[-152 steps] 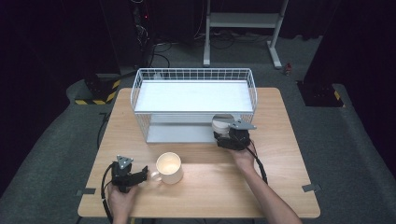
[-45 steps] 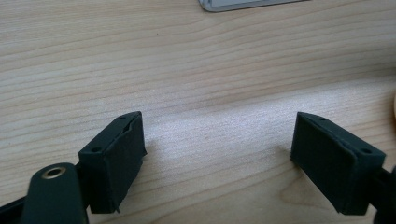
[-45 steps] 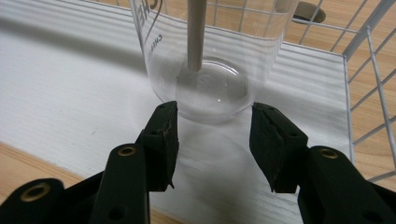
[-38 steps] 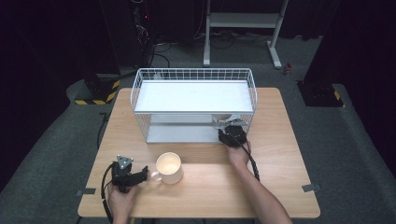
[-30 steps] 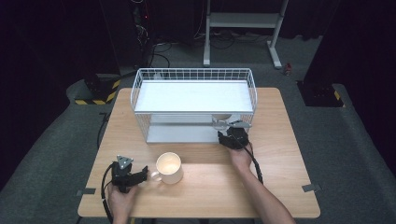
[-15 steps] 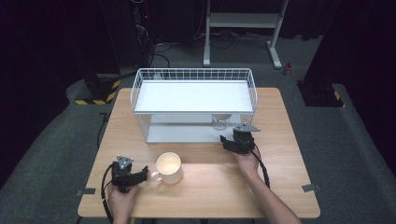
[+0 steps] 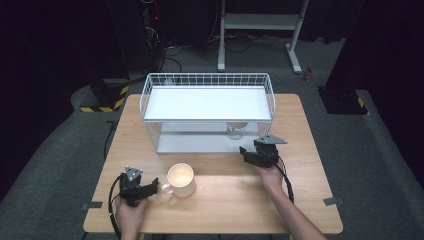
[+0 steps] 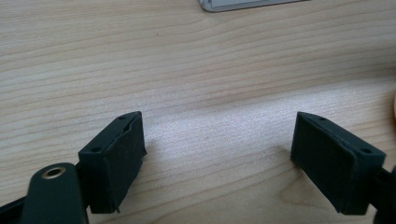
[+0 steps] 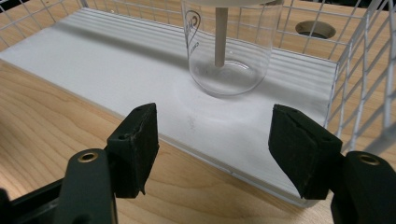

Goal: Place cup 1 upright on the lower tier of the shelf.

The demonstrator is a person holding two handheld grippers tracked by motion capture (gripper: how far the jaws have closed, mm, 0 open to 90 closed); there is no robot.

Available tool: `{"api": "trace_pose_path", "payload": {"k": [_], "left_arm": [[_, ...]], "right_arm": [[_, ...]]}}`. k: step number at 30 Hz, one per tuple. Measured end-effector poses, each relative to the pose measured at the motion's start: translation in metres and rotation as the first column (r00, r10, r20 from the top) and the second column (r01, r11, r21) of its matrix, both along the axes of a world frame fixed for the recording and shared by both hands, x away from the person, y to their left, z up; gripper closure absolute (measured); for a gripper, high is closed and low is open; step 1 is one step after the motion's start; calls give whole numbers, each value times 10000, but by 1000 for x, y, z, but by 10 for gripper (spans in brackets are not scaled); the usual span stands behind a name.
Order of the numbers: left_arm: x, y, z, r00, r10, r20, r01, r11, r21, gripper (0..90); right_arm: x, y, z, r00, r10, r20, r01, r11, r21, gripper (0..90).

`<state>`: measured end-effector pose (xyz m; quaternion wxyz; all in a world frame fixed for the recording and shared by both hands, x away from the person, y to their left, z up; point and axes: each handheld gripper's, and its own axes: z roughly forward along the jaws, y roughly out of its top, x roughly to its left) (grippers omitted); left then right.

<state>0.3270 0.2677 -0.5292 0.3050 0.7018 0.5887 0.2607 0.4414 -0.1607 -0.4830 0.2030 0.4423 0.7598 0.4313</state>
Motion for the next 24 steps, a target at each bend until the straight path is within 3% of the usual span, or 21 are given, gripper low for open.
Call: {"api": "trace_pose_path", "payload": {"k": [24], "left_arm": [[0,0,0,10000,-1,-3,1,10000,3,177]], "right_arm": [[-21,-26,10,9996,197,215,-200,9997,155,326]]}}
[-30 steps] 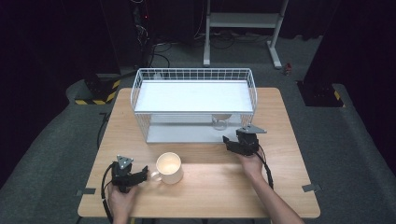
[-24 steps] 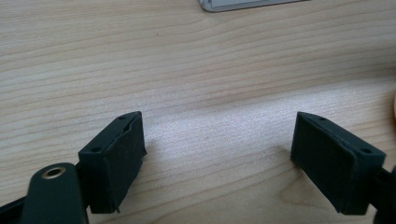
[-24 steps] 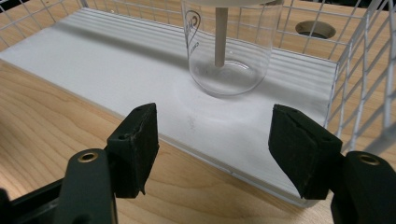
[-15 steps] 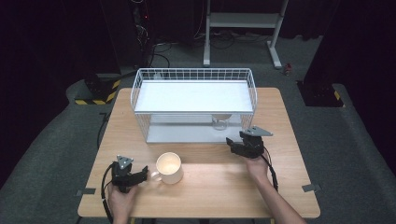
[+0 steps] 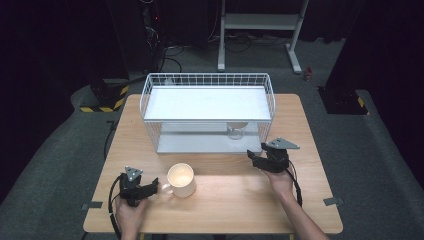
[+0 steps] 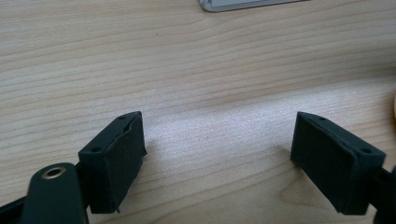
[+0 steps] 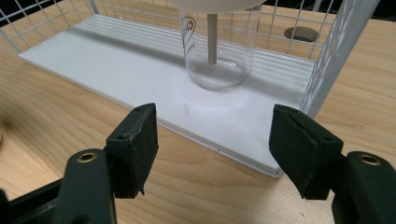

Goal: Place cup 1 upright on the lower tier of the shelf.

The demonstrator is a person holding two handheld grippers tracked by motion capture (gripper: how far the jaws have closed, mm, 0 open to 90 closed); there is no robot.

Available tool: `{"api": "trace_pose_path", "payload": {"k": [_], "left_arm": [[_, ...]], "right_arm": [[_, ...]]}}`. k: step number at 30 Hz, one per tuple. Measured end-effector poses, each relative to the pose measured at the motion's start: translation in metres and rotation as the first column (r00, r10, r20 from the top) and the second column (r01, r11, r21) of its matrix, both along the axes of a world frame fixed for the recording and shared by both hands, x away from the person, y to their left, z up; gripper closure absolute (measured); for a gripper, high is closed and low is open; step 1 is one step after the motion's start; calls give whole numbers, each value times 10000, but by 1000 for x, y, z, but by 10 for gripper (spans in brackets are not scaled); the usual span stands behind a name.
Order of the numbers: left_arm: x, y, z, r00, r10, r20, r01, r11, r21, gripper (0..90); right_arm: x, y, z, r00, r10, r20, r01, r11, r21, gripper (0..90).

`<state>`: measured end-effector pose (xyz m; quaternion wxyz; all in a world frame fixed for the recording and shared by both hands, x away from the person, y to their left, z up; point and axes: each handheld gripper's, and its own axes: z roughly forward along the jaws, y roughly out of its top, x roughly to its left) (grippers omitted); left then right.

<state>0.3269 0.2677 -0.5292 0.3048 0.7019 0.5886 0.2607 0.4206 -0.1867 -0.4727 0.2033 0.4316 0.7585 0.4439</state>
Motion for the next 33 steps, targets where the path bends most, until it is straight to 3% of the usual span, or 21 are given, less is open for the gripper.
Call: {"api": "trace_pose_path", "payload": {"k": [10,33], "left_arm": [[0,0,0,10000,4,-8,-4,10000,-3,177],[0,0,0,10000,47,-12,-47,10000,-2,177]], "right_arm": [[-11,-12,3,9996,57,286,-58,10000,42,326],[-29,-36,3,9994,-154,321,140,9989,454,326]]}}
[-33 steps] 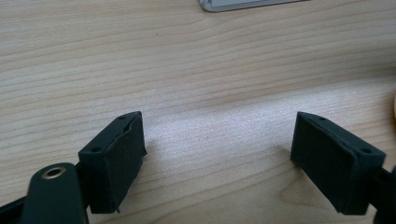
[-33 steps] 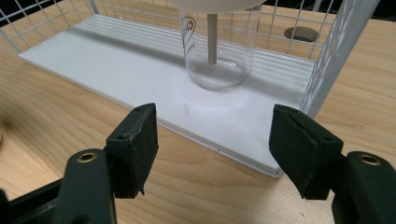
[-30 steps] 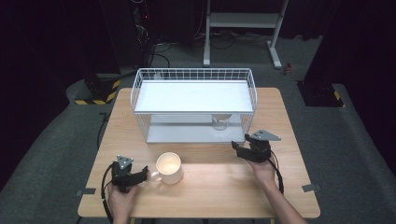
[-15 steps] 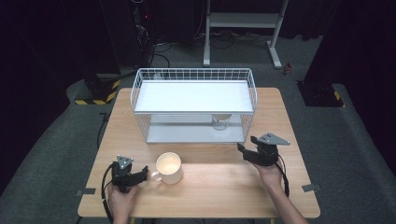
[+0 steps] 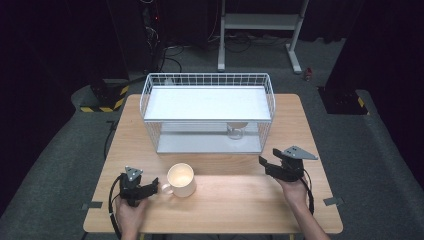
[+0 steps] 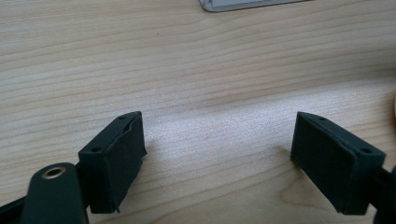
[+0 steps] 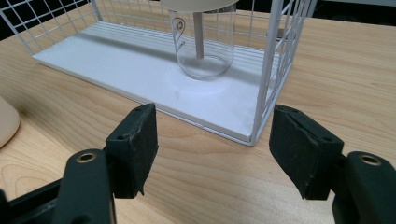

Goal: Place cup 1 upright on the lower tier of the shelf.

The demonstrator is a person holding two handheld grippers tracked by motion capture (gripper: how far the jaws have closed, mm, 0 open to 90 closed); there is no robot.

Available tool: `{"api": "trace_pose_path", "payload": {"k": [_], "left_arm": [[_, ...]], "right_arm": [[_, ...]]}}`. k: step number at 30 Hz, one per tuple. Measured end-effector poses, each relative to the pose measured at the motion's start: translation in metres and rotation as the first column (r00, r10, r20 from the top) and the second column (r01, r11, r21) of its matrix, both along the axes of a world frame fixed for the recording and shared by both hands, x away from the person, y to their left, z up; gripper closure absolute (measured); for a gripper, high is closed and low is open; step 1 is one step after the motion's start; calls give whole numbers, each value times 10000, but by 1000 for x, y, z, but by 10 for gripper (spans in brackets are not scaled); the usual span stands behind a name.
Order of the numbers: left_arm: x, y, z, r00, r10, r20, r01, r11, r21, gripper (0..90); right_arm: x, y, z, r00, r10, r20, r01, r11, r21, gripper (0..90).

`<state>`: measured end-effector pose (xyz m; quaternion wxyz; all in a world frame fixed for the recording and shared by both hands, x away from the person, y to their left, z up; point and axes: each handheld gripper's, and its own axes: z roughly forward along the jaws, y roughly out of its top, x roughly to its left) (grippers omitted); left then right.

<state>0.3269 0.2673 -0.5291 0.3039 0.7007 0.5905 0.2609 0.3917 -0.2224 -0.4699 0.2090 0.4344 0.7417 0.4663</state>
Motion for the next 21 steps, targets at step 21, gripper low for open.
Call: {"api": "trace_pose_path", "payload": {"k": [21], "left_arm": [[0,0,0,10000,-1,0,1,10000,0,177]], "right_arm": [[-13,-24,-7,9995,-283,-111,283,9996,-41,325]]}}
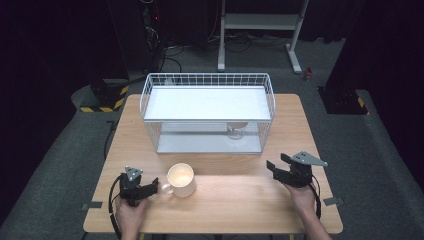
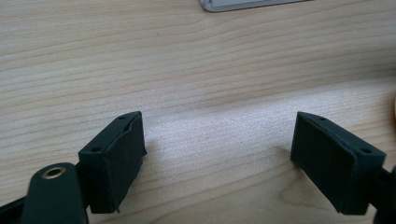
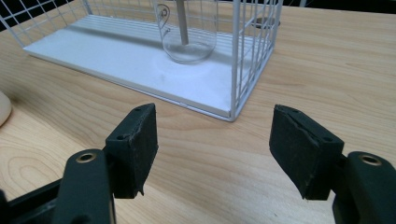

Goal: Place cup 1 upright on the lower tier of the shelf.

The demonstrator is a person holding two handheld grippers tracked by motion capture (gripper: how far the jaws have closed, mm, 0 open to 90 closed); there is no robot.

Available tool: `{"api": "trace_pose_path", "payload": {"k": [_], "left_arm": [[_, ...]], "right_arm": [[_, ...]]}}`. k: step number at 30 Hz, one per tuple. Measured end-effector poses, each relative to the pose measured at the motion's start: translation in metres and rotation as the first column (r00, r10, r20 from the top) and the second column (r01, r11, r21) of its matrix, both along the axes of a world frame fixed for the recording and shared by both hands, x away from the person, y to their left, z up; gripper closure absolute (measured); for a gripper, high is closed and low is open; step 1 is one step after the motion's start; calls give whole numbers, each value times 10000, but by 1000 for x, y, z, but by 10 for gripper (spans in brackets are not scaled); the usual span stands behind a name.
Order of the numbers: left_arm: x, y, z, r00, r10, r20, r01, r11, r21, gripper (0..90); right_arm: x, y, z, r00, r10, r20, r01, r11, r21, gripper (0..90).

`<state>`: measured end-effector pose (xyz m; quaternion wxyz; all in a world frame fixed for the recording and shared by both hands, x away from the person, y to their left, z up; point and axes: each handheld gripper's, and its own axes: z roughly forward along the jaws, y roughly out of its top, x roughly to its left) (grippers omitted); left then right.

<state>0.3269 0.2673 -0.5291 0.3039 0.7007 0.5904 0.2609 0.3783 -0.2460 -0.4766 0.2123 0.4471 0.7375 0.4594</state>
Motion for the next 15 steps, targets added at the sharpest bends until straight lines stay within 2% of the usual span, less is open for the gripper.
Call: {"api": "trace_pose_path", "payload": {"k": [6,15], "left_arm": [[0,0,0,10000,-4,7,4,10000,4,177],[0,0,0,10000,3,1,-3,10000,-1,177]], "right_arm": [[-4,-7,-2,9999,-110,39,110,9999,5,324],[-10,-16,-10,9994,-327,-130,327,9995,13,323]]}}
